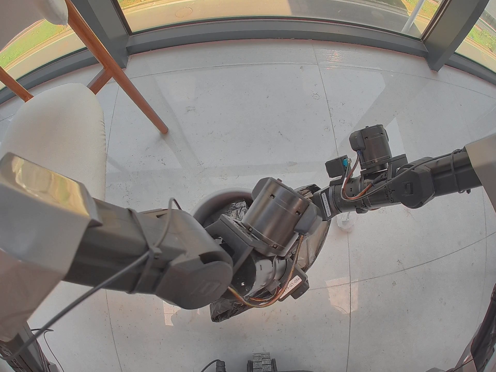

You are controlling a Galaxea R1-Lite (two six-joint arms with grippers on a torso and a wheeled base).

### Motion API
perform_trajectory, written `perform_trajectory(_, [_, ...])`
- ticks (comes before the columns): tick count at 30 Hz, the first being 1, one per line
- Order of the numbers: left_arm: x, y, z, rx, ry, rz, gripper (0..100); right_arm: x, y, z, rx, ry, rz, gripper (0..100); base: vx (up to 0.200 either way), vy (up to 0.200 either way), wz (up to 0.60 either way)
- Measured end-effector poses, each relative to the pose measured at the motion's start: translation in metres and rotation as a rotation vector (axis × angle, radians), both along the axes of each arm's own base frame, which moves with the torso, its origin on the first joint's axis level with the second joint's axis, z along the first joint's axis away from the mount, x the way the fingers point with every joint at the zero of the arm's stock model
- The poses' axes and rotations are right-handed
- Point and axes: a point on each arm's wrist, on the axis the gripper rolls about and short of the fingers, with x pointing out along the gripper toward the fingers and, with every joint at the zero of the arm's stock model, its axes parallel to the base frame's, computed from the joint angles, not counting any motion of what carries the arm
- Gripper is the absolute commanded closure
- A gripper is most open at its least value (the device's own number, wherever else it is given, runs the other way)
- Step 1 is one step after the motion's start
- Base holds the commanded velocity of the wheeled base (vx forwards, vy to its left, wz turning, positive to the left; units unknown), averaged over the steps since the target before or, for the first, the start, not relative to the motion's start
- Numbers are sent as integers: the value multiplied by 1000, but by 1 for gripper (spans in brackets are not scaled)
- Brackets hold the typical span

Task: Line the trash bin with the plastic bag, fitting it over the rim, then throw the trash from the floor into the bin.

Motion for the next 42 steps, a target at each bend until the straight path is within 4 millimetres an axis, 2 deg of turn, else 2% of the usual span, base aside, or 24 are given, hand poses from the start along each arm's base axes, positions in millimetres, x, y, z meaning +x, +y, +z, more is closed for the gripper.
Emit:
perform_trajectory(11, [22,-21,-13,47,-84,95,0,0,-1,1,-8,-6,-15,100,0,0,0])
perform_trajectory(20, [23,-37,-29,57,-109,84,0,0,-1,1,-13,-9,-24,100,0,0,0])
perform_trajectory(33, [39,-30,-36,77,-126,142,0,-1,1,1,-13,-9,-19,100,0,0,0])
perform_trajectory(34, [40,-30,-36,76,-126,144,100,-1,1,1,-12,-9,-18,100,0,0,0])
perform_trajectory(42, [39,-28,-38,81,-117,145,100,1,-2,2,-11,-11,-27,100,0,0,0])
